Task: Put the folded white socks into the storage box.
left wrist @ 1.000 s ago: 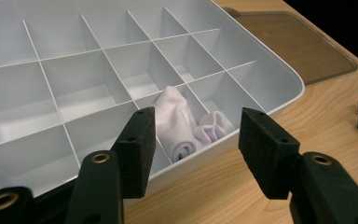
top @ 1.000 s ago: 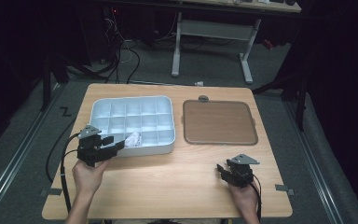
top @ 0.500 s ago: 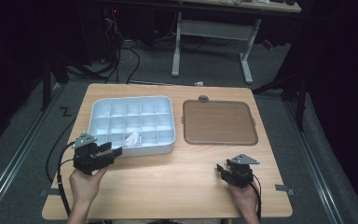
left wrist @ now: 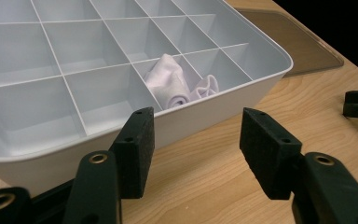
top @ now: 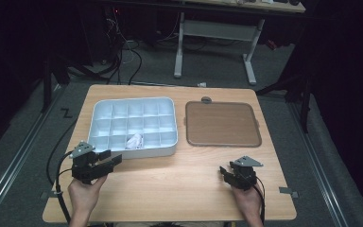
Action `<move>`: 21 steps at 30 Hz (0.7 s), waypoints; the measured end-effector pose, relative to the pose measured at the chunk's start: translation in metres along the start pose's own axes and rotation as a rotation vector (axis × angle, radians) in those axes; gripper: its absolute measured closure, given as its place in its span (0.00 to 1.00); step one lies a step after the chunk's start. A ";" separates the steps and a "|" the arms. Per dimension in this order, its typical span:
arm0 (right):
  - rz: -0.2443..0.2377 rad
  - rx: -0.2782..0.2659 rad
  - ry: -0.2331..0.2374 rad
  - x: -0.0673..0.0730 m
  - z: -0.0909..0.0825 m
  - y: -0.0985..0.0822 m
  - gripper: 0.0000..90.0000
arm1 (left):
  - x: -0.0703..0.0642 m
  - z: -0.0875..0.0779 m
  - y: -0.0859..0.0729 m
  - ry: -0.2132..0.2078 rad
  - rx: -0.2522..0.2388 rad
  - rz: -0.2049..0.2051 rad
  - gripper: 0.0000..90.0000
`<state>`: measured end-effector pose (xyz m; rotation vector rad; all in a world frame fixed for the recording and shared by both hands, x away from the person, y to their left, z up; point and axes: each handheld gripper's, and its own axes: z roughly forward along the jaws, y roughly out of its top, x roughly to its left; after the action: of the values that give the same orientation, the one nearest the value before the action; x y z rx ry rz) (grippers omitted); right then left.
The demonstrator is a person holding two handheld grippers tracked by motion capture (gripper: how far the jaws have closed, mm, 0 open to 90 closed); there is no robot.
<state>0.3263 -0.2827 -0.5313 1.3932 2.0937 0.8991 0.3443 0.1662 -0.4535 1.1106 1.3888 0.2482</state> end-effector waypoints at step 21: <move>0.000 0.000 0.000 0.000 0.000 0.000 0.56 | 0.002 -0.013 -0.010 -0.010 -0.002 -0.023 0.50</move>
<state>0.3263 -0.2826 -0.5313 1.3931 2.0935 0.8988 0.3297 0.1689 -0.4597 1.0925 1.3918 0.2270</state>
